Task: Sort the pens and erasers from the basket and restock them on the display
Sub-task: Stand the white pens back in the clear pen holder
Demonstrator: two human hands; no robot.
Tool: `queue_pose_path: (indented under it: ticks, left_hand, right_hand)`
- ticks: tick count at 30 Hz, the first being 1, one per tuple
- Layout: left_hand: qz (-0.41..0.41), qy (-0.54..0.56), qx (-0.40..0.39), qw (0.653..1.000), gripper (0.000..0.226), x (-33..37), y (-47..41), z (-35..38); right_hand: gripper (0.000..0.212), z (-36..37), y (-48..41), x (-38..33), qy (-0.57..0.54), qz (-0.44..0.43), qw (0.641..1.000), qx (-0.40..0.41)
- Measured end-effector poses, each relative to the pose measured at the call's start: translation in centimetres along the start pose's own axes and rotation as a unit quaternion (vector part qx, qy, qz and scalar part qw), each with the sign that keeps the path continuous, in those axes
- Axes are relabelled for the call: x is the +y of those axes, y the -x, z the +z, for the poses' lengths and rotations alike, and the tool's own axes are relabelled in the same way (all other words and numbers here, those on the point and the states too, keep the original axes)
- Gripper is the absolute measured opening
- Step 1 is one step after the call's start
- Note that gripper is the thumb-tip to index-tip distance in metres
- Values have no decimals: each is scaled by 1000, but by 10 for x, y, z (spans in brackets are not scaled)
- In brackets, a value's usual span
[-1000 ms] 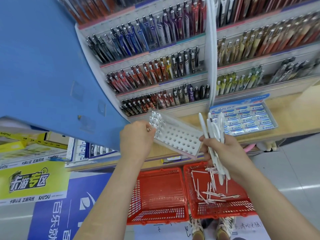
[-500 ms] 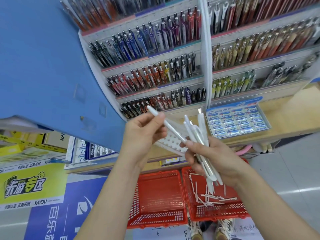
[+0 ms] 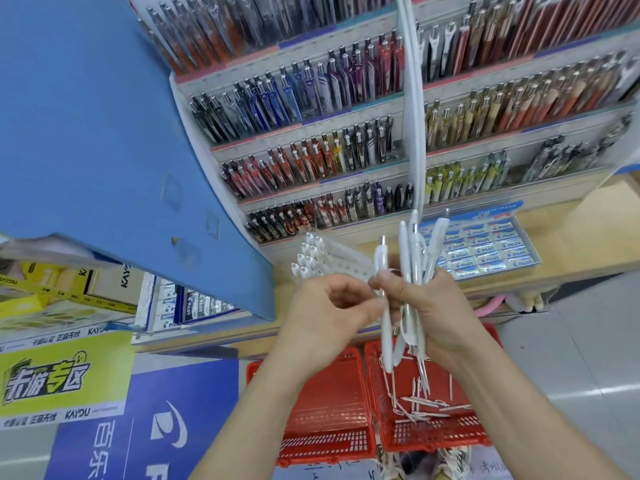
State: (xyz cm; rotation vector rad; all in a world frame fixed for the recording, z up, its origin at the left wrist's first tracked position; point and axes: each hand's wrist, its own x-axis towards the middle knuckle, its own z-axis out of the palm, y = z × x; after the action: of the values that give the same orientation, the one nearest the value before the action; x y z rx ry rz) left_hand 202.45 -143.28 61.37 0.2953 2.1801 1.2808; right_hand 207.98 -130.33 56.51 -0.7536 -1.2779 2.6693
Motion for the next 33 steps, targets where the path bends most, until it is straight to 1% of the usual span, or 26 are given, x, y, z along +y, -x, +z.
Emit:
queue_pose_path:
  ticks: [2, 3, 5, 7, 8, 10, 11, 13, 16, 18, 20, 23, 26, 33]
  left_hand:
    - [14, 37, 25, 999, 3, 4, -4, -7]
    - [23, 39, 29, 999, 5, 7, -7, -11]
    - [33, 14, -8, 999, 9, 14, -12, -17]
    - [32, 6, -54, 998, 6, 20, -15, -22]
    - [35, -2, -61, 997, 5, 21, -18, -26]
    - [46, -22, -50, 997, 5, 22, -22, -35]
    - [50, -23, -31, 998, 5, 22, -25, -41]
    - [58, -10, 41, 997, 7, 22, -31, -52]
    - [74, -25, 167, 983, 16, 15, -49, -67]
    - [73, -51, 214, 973, 19, 5, -63, -69]
    - [67, -90, 226, 968, 16, -5, -74, -63]
    - [81, -132, 219, 963, 2, -18, -84, -51]
    - [92, -160, 212, 960, 8, -27, -92, -40]
    - [125, -217, 210, 945, 14, -37, -99, -28]
  right_hand:
    - [44, -3, 0, -2, 68, -10, 997, -24]
    - [44, -3, 1, -4, 94, -10, 995, -42]
    - [40, -1, 2, -6, 126, -3, 989, -74]
    - [38, 3, 3, -6, 155, 0, 983, -96]
    - [35, 5, 3, -6, 164, 0, 982, -97]
    - [29, 5, 2, -5, 158, 9, 985, -73]
    - [28, 3, 1, -3, 142, 15, 988, -53]
    - [24, -6, -2, 1, 98, 25, 995, -5]
    - [19, -22, -6, 12, 66, 40, 995, 61]
    - [18, -31, -7, 17, 62, 46, 994, 80]
    - [16, -36, -6, 21, 67, 45, 993, 89]
    - [16, -40, -5, 28, 78, 39, 991, 101]
    - [16, -44, -4, 31, 73, 39, 990, 112]
    - [18, -50, -2, 33, 49, 64, 990, 114]
